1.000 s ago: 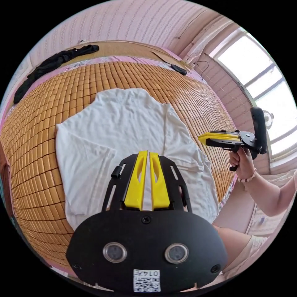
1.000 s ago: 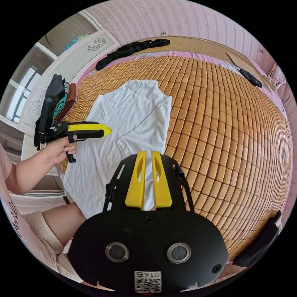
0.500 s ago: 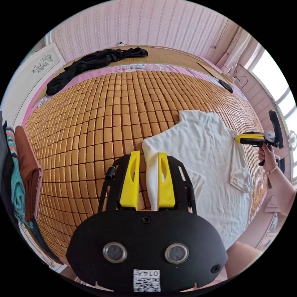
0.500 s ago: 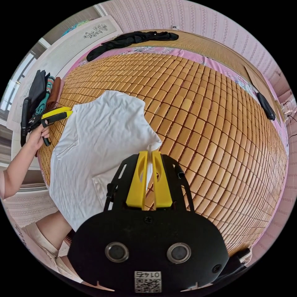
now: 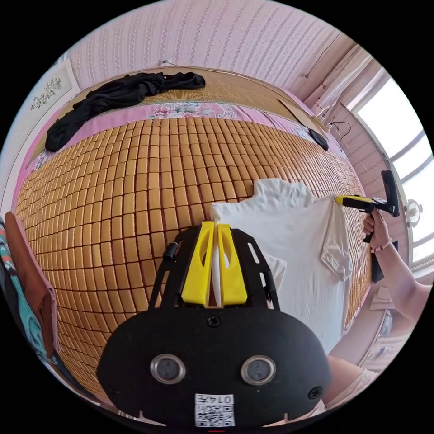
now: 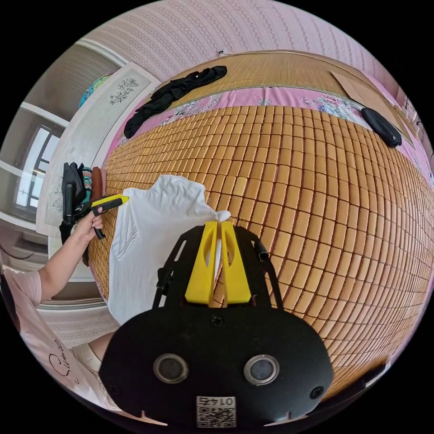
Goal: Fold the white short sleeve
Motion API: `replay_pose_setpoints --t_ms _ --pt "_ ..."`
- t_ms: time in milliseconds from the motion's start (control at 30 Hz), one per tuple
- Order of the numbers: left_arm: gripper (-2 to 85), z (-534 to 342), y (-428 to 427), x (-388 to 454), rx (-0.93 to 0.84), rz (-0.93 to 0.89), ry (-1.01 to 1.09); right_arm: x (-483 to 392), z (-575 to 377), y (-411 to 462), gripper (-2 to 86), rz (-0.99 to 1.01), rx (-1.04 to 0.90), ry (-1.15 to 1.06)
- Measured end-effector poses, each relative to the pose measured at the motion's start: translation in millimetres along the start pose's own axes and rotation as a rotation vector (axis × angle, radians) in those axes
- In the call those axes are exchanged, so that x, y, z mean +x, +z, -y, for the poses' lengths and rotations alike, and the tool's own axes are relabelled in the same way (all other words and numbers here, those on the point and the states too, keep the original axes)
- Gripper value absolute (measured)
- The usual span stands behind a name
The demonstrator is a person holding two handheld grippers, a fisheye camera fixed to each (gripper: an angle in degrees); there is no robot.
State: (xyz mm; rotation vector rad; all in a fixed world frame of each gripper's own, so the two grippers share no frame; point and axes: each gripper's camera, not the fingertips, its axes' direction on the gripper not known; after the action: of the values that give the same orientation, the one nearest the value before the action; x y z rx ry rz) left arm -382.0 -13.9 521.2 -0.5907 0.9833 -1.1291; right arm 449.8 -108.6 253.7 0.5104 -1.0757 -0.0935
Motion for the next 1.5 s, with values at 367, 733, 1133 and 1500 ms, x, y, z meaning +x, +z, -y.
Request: replay_pose_setpoints --t_ms 367,733,1133,1500 --pt "-1.0 22 -34 11 0.112 0.028 -0.003 11 29 -1 0.4 -0.048 0.019 0.01" --pt "-1.0 23 -66 17 0.174 0.049 -0.062 11 44 4 0.4 -0.127 0.033 -0.02" --pt "-0.9 -102 -168 55 0.175 -0.028 0.286 -8 -76 -6 0.5 0.096 0.066 -0.168" --pt "-0.9 -311 -182 86 -0.07 -0.081 0.213 -10 -262 73 0.6 0.162 -0.206 0.0"
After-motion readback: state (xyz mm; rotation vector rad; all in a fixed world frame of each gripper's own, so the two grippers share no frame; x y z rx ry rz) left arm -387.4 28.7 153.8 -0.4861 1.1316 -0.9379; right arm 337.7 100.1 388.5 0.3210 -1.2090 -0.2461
